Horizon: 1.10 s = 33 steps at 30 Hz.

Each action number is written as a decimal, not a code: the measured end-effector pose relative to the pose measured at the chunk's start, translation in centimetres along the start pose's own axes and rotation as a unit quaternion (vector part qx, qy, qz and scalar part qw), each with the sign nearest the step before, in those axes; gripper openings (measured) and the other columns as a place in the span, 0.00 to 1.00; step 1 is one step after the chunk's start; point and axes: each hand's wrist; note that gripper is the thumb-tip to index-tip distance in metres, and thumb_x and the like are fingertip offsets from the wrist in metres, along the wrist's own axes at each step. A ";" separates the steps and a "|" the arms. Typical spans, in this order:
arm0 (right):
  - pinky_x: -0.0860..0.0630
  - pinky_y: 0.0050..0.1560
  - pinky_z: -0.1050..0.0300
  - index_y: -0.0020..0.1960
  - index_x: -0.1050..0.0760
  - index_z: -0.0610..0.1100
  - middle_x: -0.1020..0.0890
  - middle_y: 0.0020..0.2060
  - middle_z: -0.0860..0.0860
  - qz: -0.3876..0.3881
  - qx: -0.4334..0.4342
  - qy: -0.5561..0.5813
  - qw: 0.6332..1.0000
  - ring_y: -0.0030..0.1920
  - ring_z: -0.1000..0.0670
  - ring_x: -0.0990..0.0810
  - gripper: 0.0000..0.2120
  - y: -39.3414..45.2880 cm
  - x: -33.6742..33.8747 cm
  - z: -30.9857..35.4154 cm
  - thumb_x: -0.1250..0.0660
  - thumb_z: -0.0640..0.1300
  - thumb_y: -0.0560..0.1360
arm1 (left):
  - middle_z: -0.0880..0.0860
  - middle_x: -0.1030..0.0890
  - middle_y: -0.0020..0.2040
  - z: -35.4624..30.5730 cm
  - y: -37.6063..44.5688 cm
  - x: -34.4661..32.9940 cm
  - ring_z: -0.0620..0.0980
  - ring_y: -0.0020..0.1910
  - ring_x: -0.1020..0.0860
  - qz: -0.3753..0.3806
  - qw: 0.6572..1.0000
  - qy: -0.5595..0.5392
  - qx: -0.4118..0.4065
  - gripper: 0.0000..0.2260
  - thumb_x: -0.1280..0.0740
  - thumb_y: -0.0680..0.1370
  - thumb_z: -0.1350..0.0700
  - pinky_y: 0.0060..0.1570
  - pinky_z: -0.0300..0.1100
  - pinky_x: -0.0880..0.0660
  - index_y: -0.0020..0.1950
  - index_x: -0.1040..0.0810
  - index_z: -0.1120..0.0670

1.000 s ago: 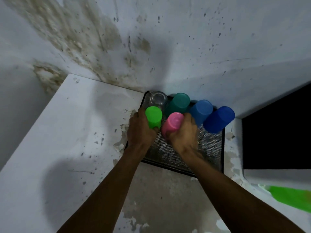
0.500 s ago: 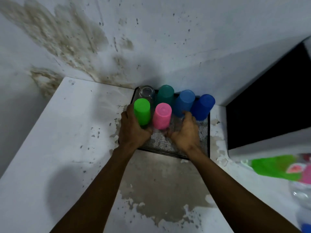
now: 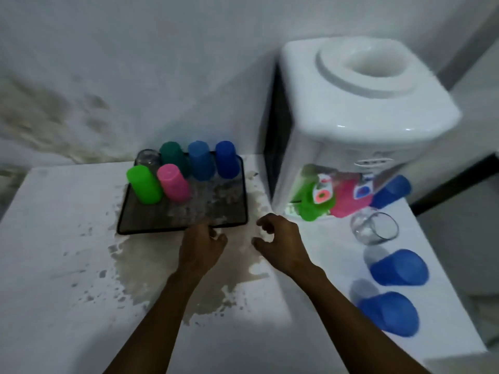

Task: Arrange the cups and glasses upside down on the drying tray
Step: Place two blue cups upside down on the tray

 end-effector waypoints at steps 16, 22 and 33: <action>0.28 0.56 0.57 0.62 0.26 0.49 0.21 0.59 0.52 -0.132 -0.128 -0.026 0.983 0.59 0.50 0.23 0.23 -12.1 14.1 -15.4 0.27 0.52 0.69 | 0.51 0.20 0.46 -15.1 -9.6 -18.5 0.49 0.41 0.20 0.203 0.958 0.006 -0.205 0.13 0.30 0.73 0.55 0.46 0.51 0.21 0.57 0.24 0.54; 0.32 0.50 0.60 0.68 0.35 0.49 0.24 0.59 0.51 -0.098 -0.204 -0.017 0.974 0.51 0.54 0.29 0.41 -14.8 14.8 -18.6 0.25 0.63 0.61 | 0.56 0.20 0.57 -18.3 -10.4 -22.8 0.52 0.52 0.20 0.205 0.963 -0.004 -0.177 0.17 0.35 0.78 0.51 0.53 0.49 0.21 0.65 0.28 0.55; 0.28 0.59 0.57 0.75 0.47 0.49 0.28 0.67 0.53 -0.059 -0.181 0.028 0.981 0.62 0.50 0.27 0.59 -15.3 12.2 -20.9 0.25 0.70 0.54 | 0.53 0.27 0.69 -20.8 -10.7 -26.3 0.55 0.65 0.27 0.230 0.955 0.117 -0.150 0.40 0.32 0.67 0.33 0.62 0.53 0.27 0.72 0.37 0.52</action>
Point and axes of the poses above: each hand's wrist, its own y-axis towards the middle knuckle, its own x-axis out of the back of the hand, z = x × y
